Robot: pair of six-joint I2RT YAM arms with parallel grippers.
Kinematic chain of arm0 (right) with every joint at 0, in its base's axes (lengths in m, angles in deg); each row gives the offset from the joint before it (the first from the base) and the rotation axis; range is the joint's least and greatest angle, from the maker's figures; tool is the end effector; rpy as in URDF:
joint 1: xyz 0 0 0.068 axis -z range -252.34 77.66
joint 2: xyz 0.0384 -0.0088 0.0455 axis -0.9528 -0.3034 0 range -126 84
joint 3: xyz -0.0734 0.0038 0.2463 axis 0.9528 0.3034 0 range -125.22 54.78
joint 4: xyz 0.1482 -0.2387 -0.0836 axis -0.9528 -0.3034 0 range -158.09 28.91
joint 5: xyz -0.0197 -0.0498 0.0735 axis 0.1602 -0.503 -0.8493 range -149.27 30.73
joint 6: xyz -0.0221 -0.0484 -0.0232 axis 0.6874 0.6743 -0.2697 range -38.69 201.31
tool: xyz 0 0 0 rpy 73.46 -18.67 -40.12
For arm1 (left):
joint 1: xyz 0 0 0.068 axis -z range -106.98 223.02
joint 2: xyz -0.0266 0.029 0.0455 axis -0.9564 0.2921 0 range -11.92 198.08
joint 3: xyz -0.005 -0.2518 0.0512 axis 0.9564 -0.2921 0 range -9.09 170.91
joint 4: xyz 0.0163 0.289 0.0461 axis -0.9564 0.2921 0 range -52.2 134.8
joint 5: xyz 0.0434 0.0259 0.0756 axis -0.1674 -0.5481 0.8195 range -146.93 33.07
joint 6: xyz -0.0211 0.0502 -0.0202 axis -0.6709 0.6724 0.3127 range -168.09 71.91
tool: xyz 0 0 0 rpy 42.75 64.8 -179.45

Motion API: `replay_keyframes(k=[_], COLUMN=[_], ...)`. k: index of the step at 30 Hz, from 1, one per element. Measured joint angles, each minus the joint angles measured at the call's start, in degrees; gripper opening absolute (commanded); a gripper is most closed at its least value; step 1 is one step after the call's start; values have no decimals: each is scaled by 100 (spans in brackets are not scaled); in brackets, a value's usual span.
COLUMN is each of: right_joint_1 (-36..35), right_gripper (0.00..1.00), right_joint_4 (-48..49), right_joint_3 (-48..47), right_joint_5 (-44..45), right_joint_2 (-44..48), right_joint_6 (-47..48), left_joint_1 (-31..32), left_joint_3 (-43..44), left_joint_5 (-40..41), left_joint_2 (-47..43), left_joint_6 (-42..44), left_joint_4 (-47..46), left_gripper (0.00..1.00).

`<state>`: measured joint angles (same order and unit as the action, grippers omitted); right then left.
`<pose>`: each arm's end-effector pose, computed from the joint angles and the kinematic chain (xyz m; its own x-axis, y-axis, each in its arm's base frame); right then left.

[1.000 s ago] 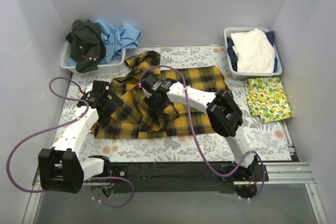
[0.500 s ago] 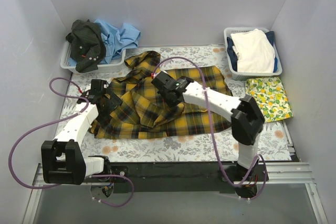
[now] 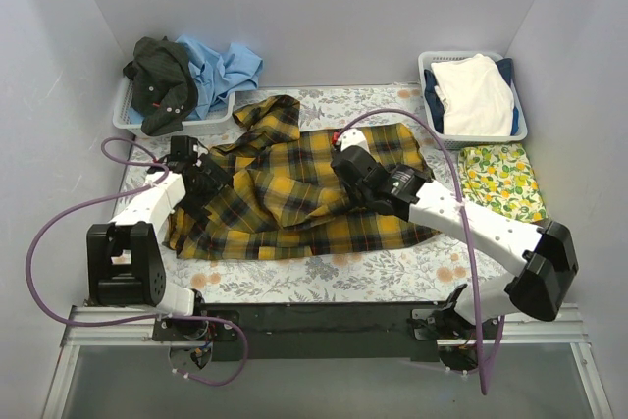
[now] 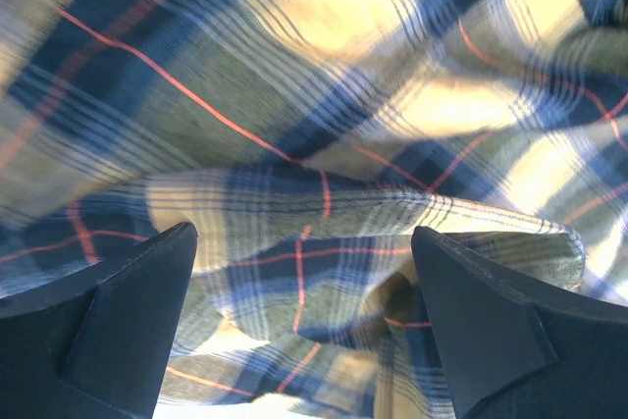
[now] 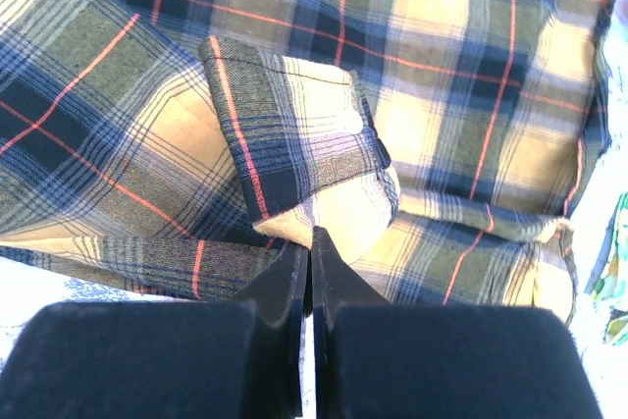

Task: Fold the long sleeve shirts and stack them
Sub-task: Fold the shirt

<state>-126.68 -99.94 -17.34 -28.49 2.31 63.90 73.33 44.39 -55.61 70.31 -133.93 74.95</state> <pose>0.2165 0.2653 0.2894 -0.5657 -0.3477 -0.7477 -0.3468 0.9230 -0.1669 0.3067 -0.0007 0.1719 -0.0623 -0.9968 -0.0506 -0.9107 0.0775 -0.4057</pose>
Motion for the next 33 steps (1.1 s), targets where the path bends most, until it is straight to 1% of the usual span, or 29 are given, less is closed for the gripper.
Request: replay_keyframes(k=[5, 13, 16, 18, 20, 22, 27, 29, 33], right_joint_1=[0, 0, 0, 2, 7, 26, 114, 179, 496], right_gripper=[1, 1, 1, 1, 1, 1, 1, 1, 1], right_joint_4=[319, 1001, 1530, 2026, 2566, 3014, 4317, 4736, 5536], right_joint_3=[632, 1462, 1683, 1696, 1585, 1303, 363, 205, 42], right_joint_5=[249, 527, 575, 621, 669, 693, 647, 546, 26], right_joint_2=[560, 1762, 2129, 2205, 2068, 1738, 570, 275, -205], right_joint_6=[-223, -330, -85, 291, 739, 1172, 2293, 2592, 2964], left_joint_1=[-146, -236, -238, -247, -260, -289, -407, -437, -487], left_joint_3=[-173, -197, -188, -188, -188, -188, -184, -184, -184], left_joint_5=[-374, -481, -472, -437, -400, -387, -361, -363, -413], left_joint_2=[107, 140, 61, -42, -175, -328, -538, -535, -538], left_joint_6=[-184, -586, -662, -715, -772, -813, -859, -870, -918], left_joint_4=[-127, -339, -354, -352, -350, -345, -310, -278, -271], left_gripper=[92, 92, 92, 92, 92, 92, 93, 92, 93])
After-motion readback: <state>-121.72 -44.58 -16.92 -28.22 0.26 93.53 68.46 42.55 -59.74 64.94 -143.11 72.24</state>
